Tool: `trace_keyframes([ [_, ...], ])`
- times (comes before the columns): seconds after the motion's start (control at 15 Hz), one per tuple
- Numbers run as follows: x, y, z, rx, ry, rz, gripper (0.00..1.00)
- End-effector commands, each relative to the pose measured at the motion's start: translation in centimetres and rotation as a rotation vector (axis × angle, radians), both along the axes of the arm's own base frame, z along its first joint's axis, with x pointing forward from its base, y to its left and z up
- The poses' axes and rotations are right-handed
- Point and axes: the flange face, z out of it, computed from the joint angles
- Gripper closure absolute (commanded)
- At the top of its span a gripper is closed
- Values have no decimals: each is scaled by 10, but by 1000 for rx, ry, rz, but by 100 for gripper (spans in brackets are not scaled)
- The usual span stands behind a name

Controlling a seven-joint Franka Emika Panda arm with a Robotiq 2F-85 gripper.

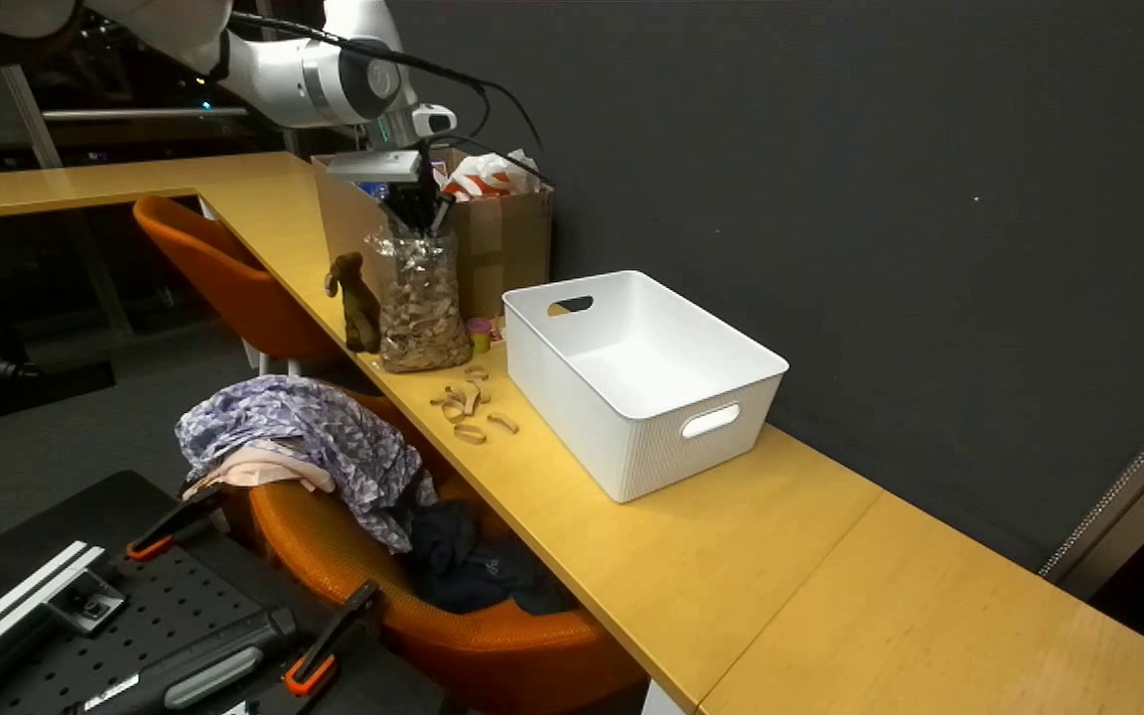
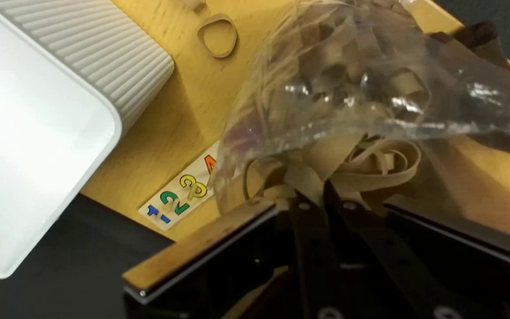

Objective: Move the white storage container backwards then remove some rubber bands from the plastic and put them on the right side of the counter.

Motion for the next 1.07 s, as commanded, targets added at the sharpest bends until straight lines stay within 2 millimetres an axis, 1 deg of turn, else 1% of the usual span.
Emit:
trace_keyframes([
  [0.0,-9,-5,47,12,-50,-19,99],
  [0.2,-15,-13,84,24,-87,-44,99],
  [0.33,-27,-23,105,21,-98,-91,99],
  [0.47,-41,-39,118,17,-95,-156,99],
  [0.53,-50,-50,120,15,-87,-193,99],
  [0.67,-69,-73,118,7,-72,-250,99],
  [0.73,-77,-89,110,5,-57,-281,99],
  [0.87,-86,-118,89,3,-21,-320,99],
  [1.0,-86,-144,58,-6,13,-333,99],
])
